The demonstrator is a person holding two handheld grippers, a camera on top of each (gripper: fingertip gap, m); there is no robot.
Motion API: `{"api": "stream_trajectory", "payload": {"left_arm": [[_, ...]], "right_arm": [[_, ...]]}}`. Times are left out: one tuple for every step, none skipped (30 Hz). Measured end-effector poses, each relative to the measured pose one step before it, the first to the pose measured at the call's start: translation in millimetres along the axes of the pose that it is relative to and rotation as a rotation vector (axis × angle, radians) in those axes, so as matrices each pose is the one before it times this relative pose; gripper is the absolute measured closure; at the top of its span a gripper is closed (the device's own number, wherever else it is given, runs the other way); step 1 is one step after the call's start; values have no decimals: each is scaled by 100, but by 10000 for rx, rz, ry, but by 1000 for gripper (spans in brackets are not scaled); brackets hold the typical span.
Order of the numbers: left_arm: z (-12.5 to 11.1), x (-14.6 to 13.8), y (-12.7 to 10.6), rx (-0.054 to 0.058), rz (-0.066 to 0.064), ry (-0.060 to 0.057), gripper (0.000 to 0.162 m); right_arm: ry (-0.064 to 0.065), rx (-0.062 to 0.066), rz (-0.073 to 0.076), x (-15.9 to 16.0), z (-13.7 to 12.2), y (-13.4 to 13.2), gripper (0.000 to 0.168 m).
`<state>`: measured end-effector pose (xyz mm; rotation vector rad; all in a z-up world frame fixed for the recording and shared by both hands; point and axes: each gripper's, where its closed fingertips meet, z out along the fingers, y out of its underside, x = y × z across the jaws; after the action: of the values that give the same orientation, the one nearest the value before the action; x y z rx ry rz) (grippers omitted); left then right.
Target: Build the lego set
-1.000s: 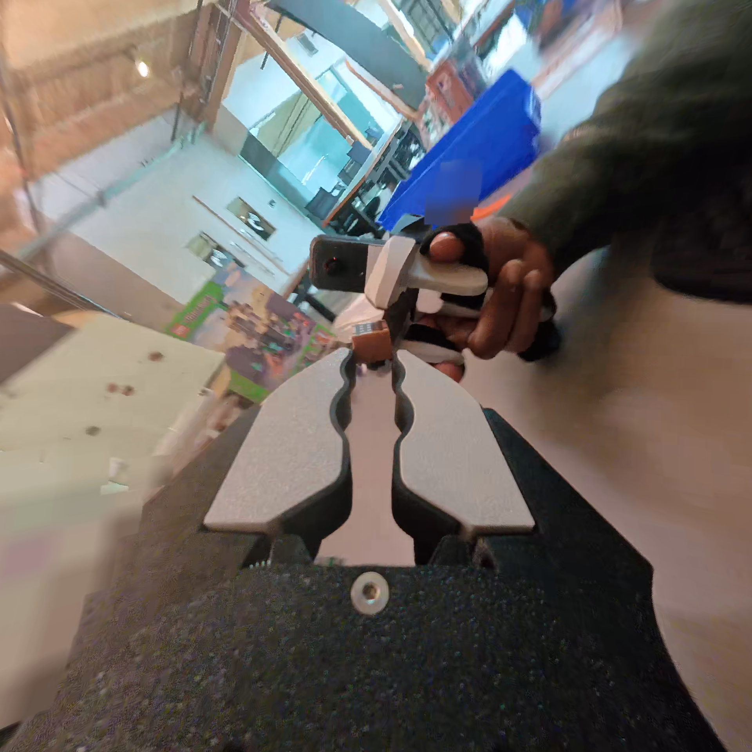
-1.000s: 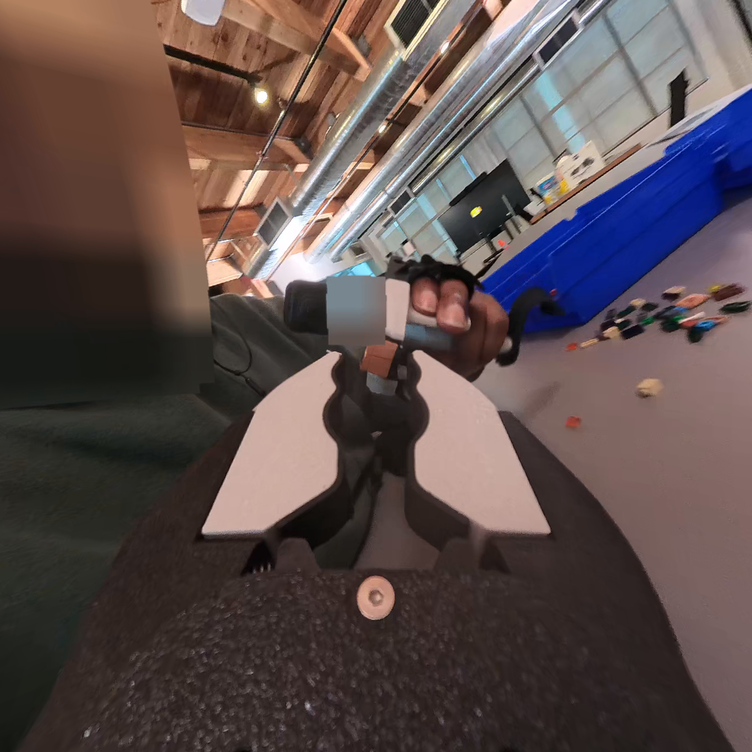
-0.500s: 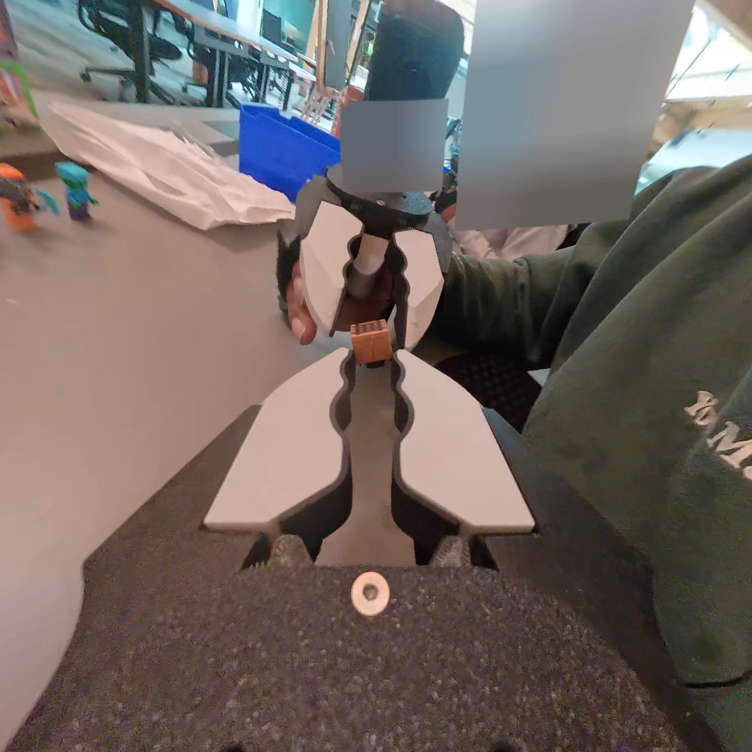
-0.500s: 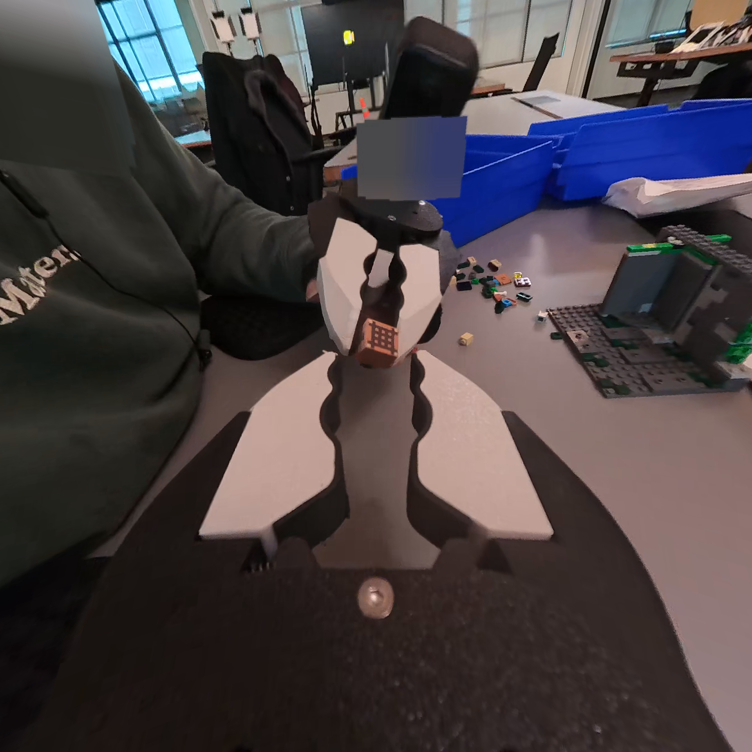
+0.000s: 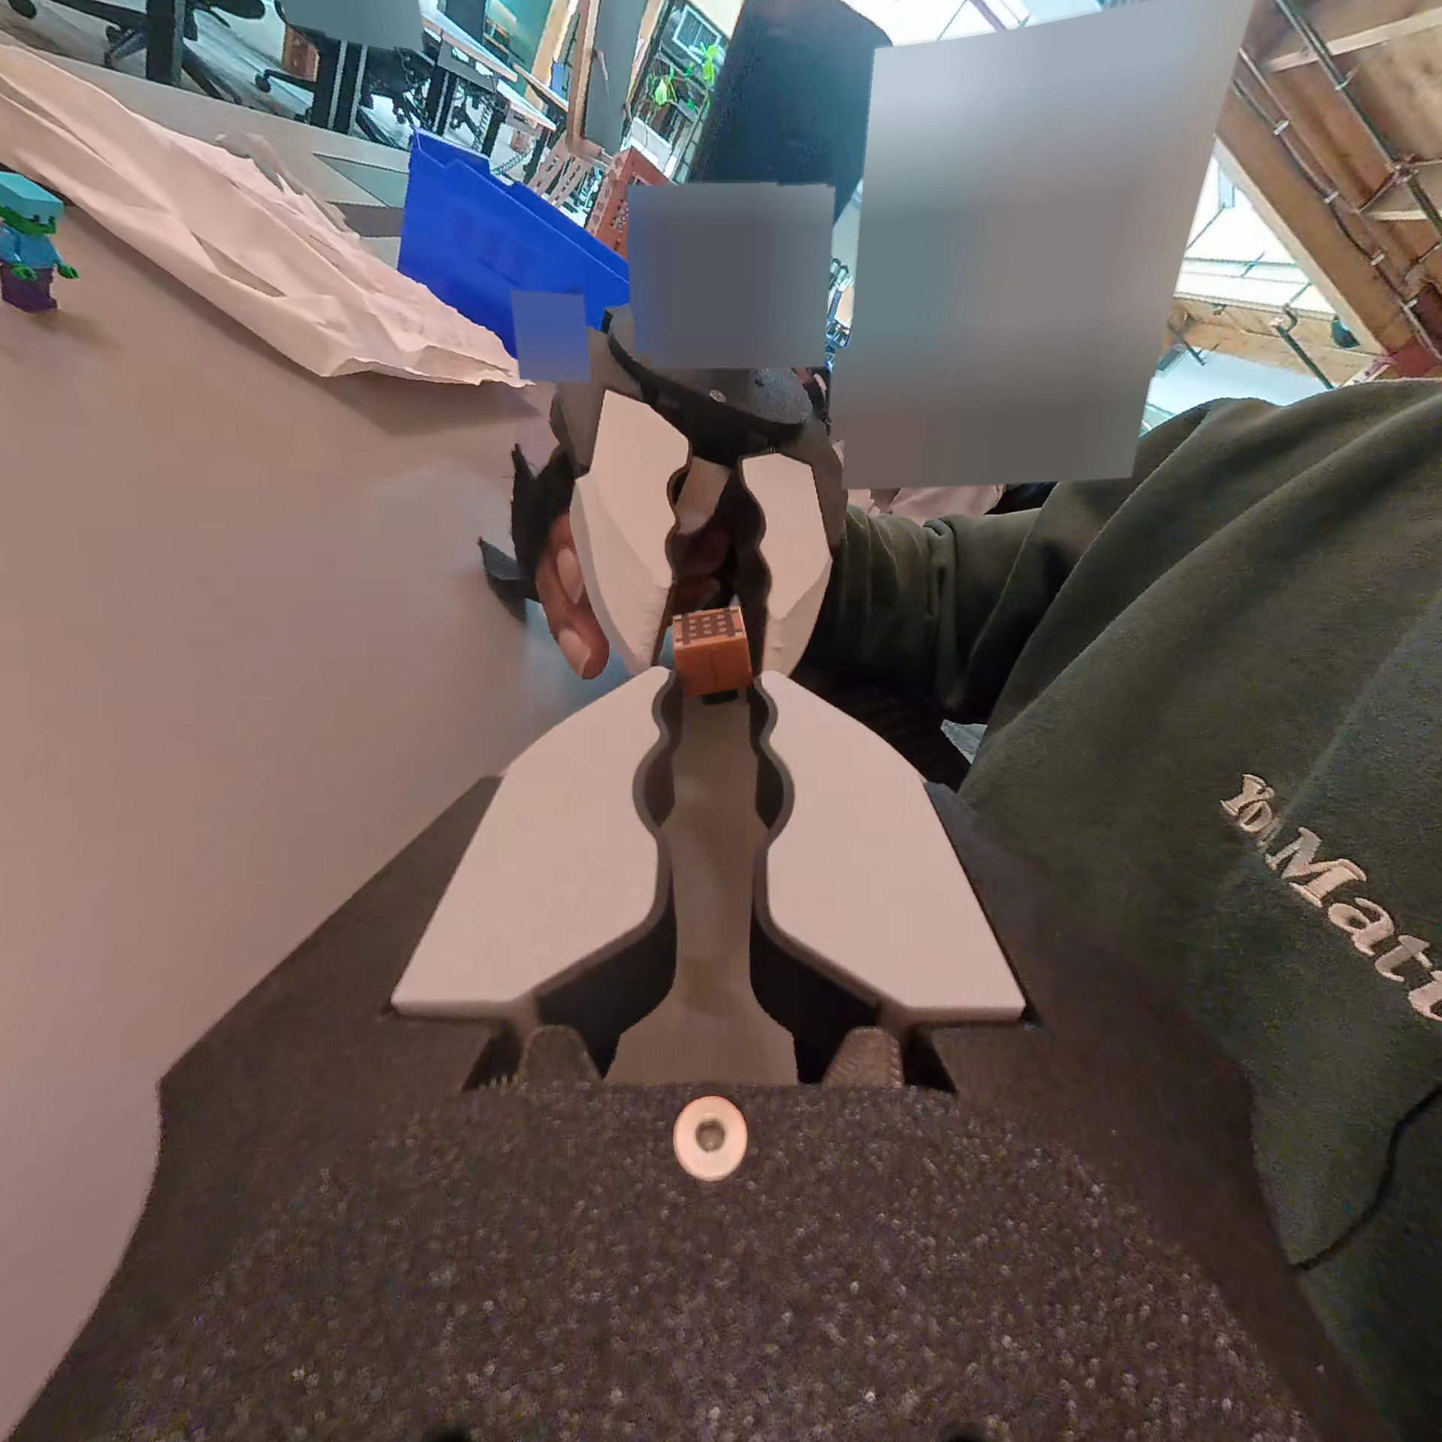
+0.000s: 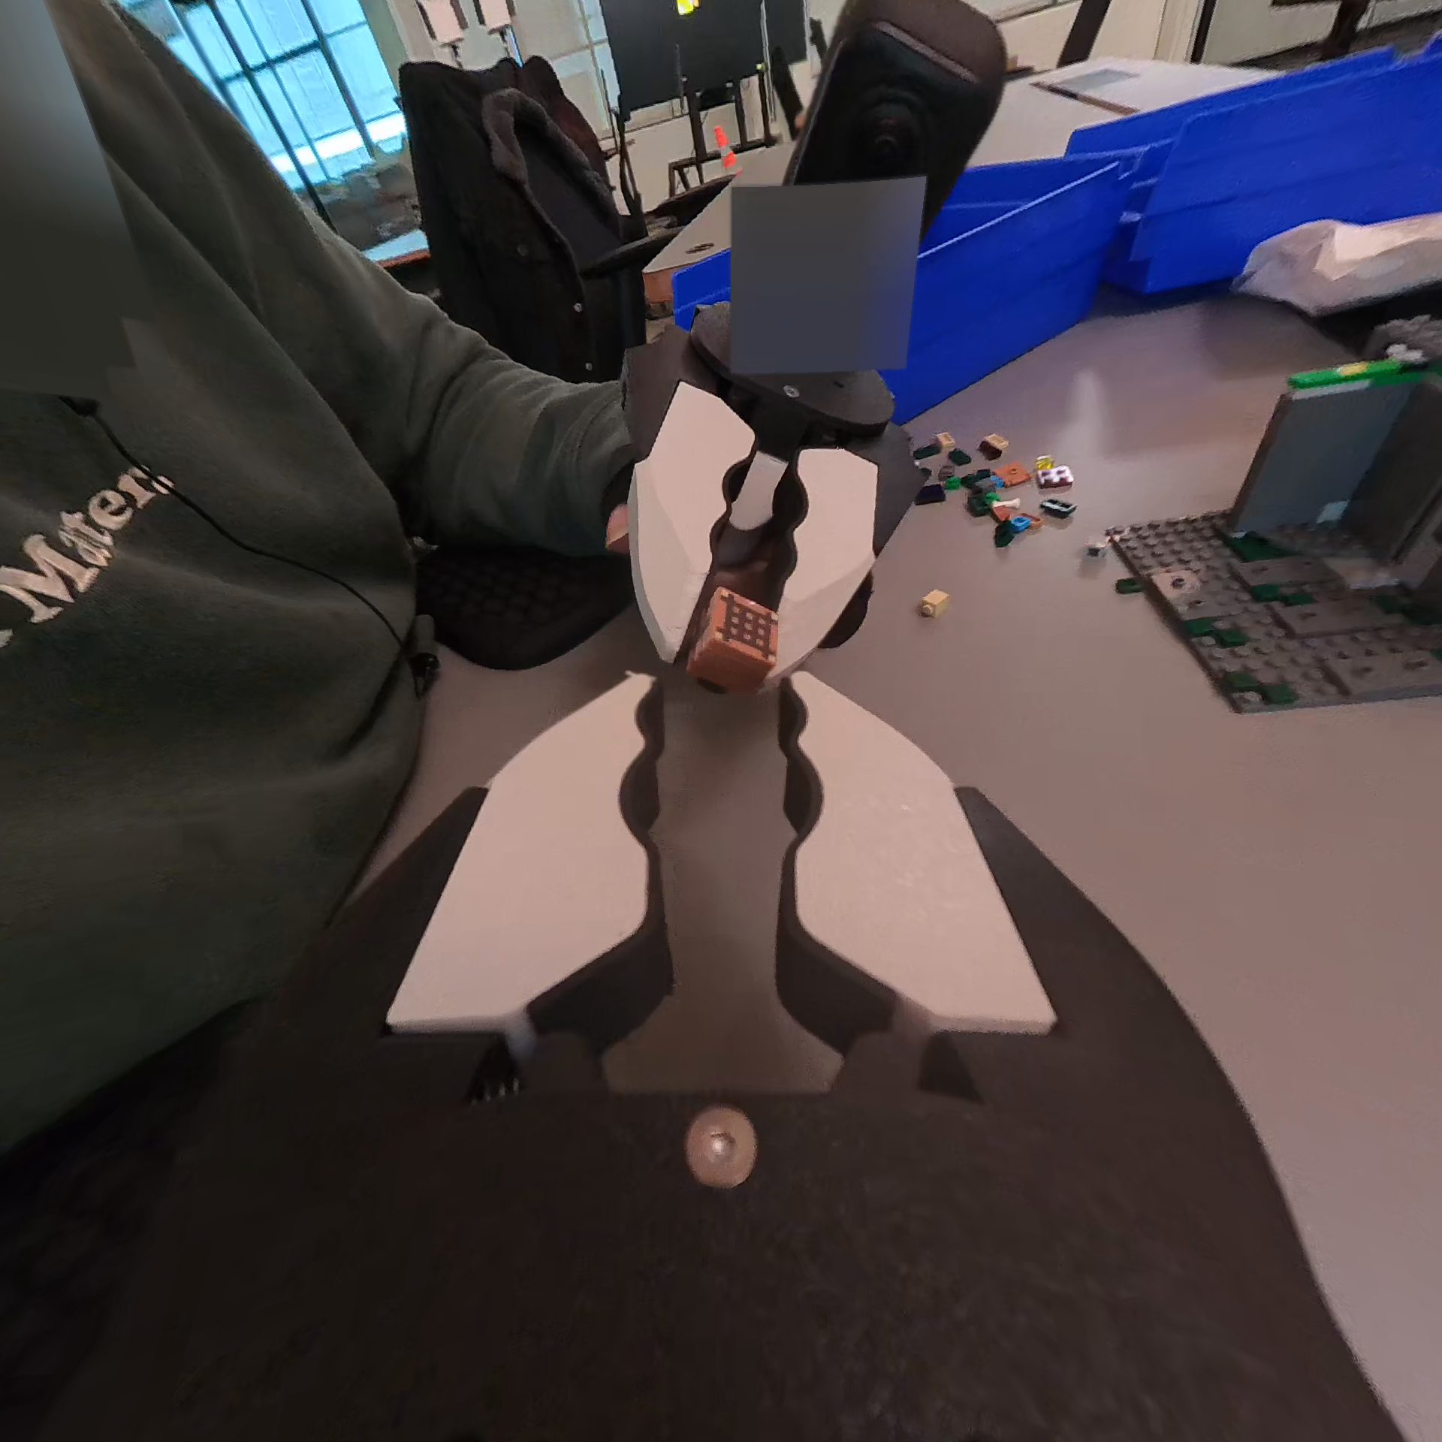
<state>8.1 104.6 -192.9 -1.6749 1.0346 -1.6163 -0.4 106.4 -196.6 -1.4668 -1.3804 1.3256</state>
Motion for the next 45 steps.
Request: {"api": "stream_trajectory", "payload": {"left_arm": [[-72, -75, -33, 30, -9, -14, 146], [-79, 0, -62, 27, -36, 40, 146], [-67, -49, -27, -3, 15, -14, 146], [-36, -87, 83, -67, 89, -73, 146], [7, -83, 133, -94, 115, -69, 146], [23, 18, 86, -45, 37, 7, 146], [43, 68, 29, -1, -26, 55, 146], [55, -46, 105, -57, 26, -16, 146], [64, -107, 172, -104, 83, -78, 146], [28, -19, 186, -114, 108, -26, 146], [-16, -75, 74, -43, 68, -64, 146], [2, -98, 64, -53, 47, -84, 146], [-14, -87, 22, -30, 88, -77, 146], [-28, -152, -1, -29, 89, -127, 146], [-88, -322, -26, -19, 70, -217, 146], [-175, -566, -96, 37, 107, -353, 142], [-245, -752, -60, -12, 198, -486, 139], [-316, -808, -108, 17, 248, -519, 139], [-304, -707, -189, 68, 242, -452, 139], [-270, -558, -181, 76, 193, -355, 141], [-230, -521, -135, 40, 127, -344, 142], [-191, -501, -161, 69, 91, -356, 143], [-164, -455, -121, 45, 95, -341, 143], [-134, -396, -44, -11, 120, -315, 144], [-120, -365, 42, -82, 135, -296, 145], [-110, -364, 112, -137, 158, -303, 145], [-132, -389, 56, -108, 195, -321, 146], [-159, -403, -2, -61, 191, -313, 146], [-148, -397, 34, -91, 135, -278, 148], [-139, -471, 89, -118, 79, -292, 149], [-110, -480, 136, -116, 43, -271, 151], [-69, -312, 143, -71, 29, -144, 152], [-43, -132, 105, -8, -3, -39, 152], [20, -89, 163, -16, -42, -26, 153], [78, -61, 240, -84, -24, -11, 153], [100, 3, 255, -102, 26, 5, 153], [114, 50, 178, -68, 67, 6, 154], [112, 74, 145, -66, 82, 9, 154], [112, 87, 150, -83, 89, 14, 154], [100, 88, 165, -83, 98, 11, 155], [95, 70, 139, -68, 90, 7, 155], [71, 83, 126, -58, 76, 30, 155], [52, 73, 111, -47, 53, 38, 155], [38, 4, 76, -29, 31, 7, 155], [11, -46, 47, -20, 24, -19, 155]], "right_arm": [[-102, 52, 236, 42, -42, 10, 136], [-84, 117, 174, 30, -70, -68, 135], [-54, 164, 139, 28, -73, -174, 136], [-55, 180, 147, 7, -73, -248, 137], [-12, 164, 192, 70, -45, -273, 140], [103, 50, 222, 245, 8, -101, 142], [52, -42, 171, 161, 105, 69, 142], [-56, -13, 123, -55, 145, 72, 144], [-84, -20, 91, -131, 160, 100, 150], [-21, -45, 62, -34, 77, 113, 150], [46, -59, 17, 78, 20, 98, 151], [72, -59, -96, 81, 4, 66, 151], [107, -24, -213, 85, -13, 18, 151], [154, -58, -247, 180, -49, 21, 152], [242, -146, -282, 392, -101, 145, 152], [435, -232, -394, 774, -176, 312, 152], [521, -238, -462, 1026, -207, 419, 152], [384, -196, -373, 967, -149, 476, 152], [339, -198, -235, 1047, -68, 536, 152], [333, -247, -163, 1107, 42, 642, 151], [229, -225, -122, 985, 131, 601, 151], [178, -165, -105, 902, 204, 479, 151], [145, -147, -117, 829, 279, 395, 151], [103, -169, -146, 706, 333, 356, 151], [77, -98, -119, 631, 322, 185, 151], [20, -63, -56, 520, 312, 51, 151], [-20, -60, -44, 418, 306, -27, 151], [-31, -37, -60, 367, 311, -87, 151], [-47, -36, -50, 288, 325, -85, 151], [-24, -70, -59, 293, 335, -5, 151], [24, -137, -102, 342, 332, 144, 151], [50, -197, -89, 369, 262, 253, 151], [11, -125, -67, 329, 180, 150, 151], [31, -44, -66, 363, 91, 47, 151], [-4, -107, -59, 290, 67, 150, 151], [-124, -236, -70, 77, 86, 349, 151], [-165, -229, -65, -79, 89, 372, 151], [-194, -175, -36, -190, 94, 290, 151], [-184, -92, -87, -268, 60, 123, 151], [-101, -52, -183, -257, 53, 57, 151], [-32, -137, -231, -197, 65, 178, 151], [15, -208, -233, -141, 92, 301, 151], [53, -93, -194, -54, 28, 160, 151], [6, -14, -114, -56, -20, 51, 151], [10, -74, -67, 3, -45, 155, 151]]}}
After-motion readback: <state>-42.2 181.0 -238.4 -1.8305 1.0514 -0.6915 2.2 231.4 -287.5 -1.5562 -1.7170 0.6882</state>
